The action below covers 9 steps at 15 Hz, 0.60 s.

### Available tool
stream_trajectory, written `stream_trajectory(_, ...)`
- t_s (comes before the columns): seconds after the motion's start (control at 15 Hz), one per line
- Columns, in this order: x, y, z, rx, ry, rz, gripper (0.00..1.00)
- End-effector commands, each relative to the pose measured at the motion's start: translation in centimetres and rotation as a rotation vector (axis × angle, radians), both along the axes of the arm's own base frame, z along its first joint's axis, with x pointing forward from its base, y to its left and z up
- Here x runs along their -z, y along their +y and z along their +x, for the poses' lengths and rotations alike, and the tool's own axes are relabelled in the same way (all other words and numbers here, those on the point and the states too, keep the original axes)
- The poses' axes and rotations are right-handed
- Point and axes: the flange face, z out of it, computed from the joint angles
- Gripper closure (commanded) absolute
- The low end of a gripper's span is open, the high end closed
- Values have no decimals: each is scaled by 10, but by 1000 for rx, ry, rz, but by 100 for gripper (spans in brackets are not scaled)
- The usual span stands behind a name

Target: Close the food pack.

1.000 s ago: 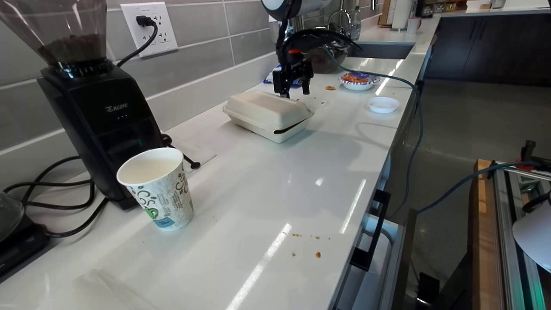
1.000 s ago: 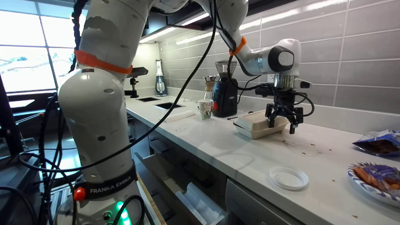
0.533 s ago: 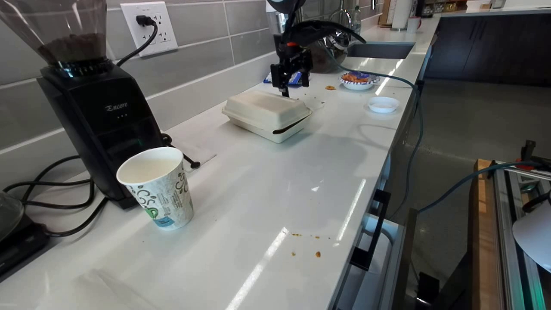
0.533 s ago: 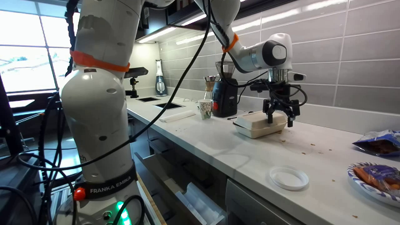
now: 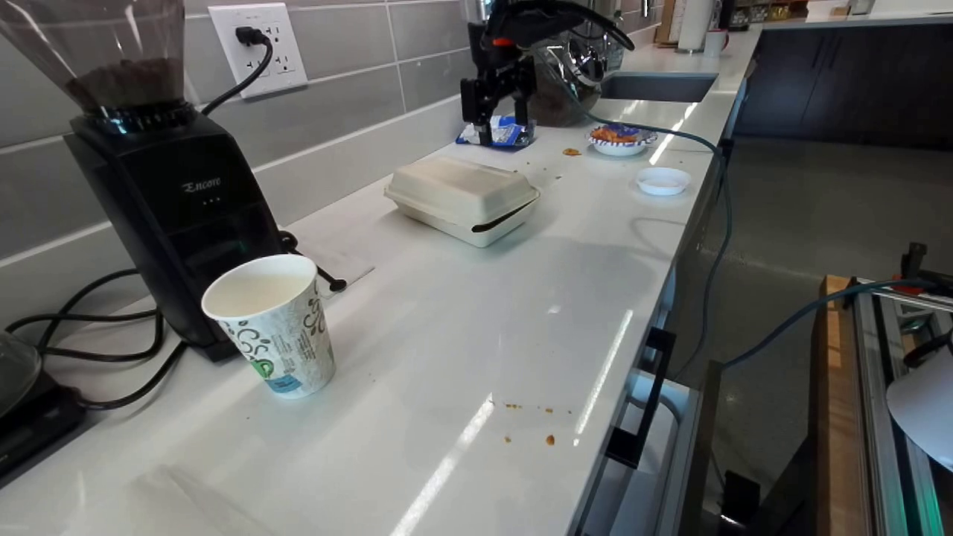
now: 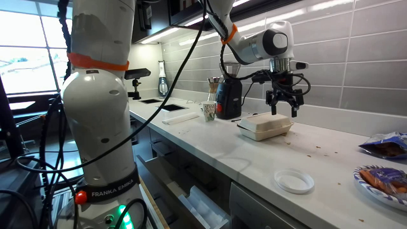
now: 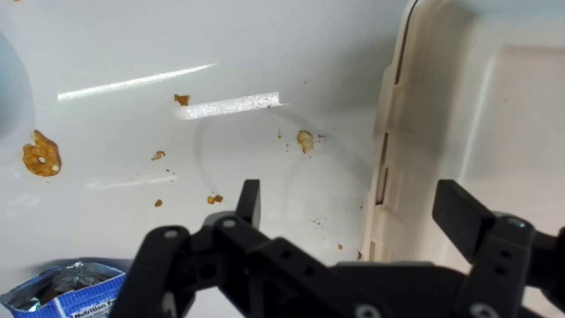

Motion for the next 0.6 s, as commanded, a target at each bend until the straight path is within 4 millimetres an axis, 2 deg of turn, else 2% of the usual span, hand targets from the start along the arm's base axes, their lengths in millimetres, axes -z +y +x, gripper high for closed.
stream_trajectory(0.0, -28, 23, -16, -102, 5, 77, 0)
stream_trajectory(0.2, -56, 49, -26, -169, 10, 103, 0)
stream_trajectory(0.53, -93, 81, -38, -217, -3, 112, 0)
